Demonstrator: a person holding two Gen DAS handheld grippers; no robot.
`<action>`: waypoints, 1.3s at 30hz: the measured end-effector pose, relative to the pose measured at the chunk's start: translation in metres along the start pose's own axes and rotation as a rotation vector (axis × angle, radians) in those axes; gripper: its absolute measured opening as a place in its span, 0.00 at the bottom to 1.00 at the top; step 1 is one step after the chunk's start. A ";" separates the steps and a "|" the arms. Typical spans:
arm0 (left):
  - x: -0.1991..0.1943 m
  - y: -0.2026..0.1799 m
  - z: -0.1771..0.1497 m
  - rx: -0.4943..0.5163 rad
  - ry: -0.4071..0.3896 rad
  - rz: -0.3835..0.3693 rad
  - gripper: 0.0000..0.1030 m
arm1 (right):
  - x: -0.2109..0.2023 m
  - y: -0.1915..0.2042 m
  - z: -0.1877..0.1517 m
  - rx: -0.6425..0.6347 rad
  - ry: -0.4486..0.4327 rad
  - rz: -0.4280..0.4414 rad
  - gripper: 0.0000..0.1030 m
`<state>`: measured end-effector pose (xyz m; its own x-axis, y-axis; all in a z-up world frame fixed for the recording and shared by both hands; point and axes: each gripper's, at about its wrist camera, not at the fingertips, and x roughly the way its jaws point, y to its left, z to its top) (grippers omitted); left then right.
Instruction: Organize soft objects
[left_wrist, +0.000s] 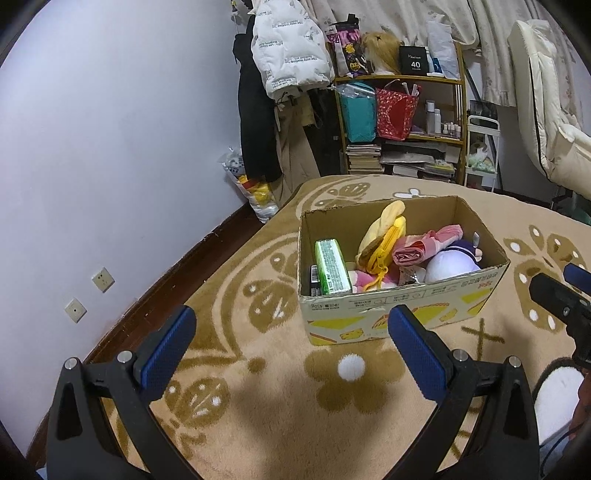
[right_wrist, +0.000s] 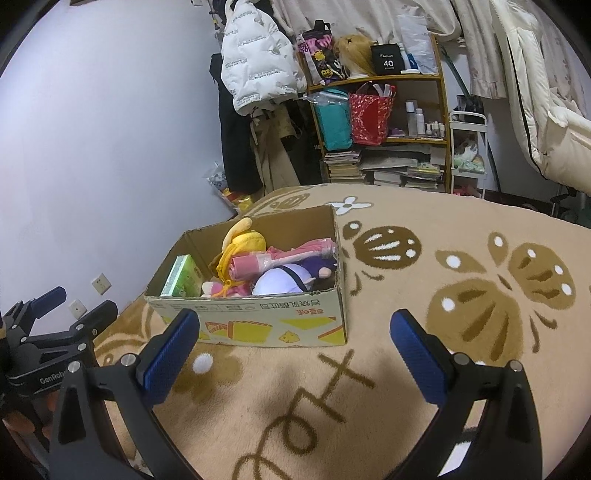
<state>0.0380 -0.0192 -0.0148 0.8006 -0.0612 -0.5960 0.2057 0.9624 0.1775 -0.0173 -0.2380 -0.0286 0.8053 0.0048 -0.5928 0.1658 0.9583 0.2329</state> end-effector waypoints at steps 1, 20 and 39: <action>0.001 0.000 0.000 -0.001 0.000 -0.002 1.00 | 0.001 0.000 0.000 -0.001 0.002 -0.003 1.00; 0.000 0.002 0.001 -0.013 -0.009 -0.005 1.00 | 0.004 0.001 0.003 -0.006 -0.002 -0.004 1.00; 0.000 0.004 0.002 -0.033 -0.007 -0.002 1.00 | 0.006 -0.001 0.000 -0.014 -0.006 -0.018 1.00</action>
<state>0.0400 -0.0155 -0.0123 0.8041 -0.0643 -0.5910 0.1885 0.9704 0.1509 -0.0129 -0.2391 -0.0324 0.8056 -0.0138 -0.5923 0.1720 0.9621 0.2116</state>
